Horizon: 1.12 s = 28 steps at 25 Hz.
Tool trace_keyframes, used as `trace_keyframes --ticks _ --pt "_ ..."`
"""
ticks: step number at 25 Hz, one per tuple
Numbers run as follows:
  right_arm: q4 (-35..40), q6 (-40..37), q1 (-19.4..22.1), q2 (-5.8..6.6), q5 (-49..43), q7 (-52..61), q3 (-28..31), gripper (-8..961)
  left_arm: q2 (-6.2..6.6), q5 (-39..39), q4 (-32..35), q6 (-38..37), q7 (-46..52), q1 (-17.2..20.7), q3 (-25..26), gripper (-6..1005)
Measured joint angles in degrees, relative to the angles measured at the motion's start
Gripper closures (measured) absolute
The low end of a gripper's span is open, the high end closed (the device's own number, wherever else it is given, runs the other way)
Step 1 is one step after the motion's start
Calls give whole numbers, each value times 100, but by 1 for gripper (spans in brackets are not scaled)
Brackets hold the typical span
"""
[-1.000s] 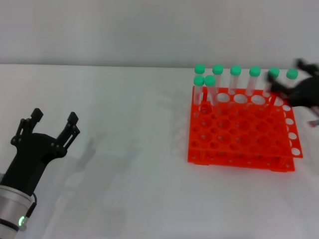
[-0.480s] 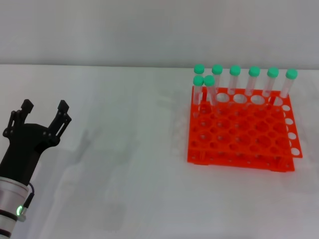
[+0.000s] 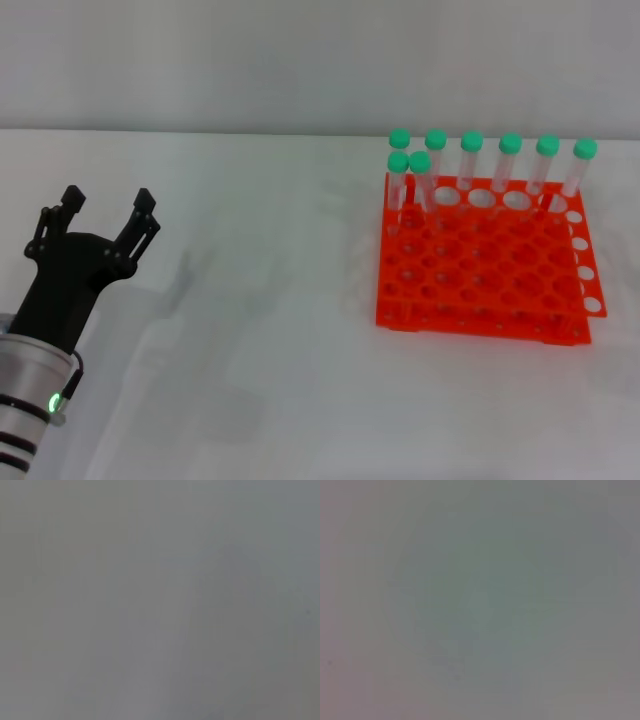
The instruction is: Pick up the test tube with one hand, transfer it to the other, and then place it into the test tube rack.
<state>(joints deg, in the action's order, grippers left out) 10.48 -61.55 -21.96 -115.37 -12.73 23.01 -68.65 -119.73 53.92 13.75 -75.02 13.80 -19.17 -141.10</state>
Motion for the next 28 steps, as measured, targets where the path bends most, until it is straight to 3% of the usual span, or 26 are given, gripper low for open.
trace_keyframes --ticks 15,28 --pt "-96 6 -31 9 -2 -248 504 112 3 340 -28 323 0 -329 3 113" --pt "-64 12 -114 27 -2 -317 542 112 -6 497 -49 346 -38 -439 -19 113"
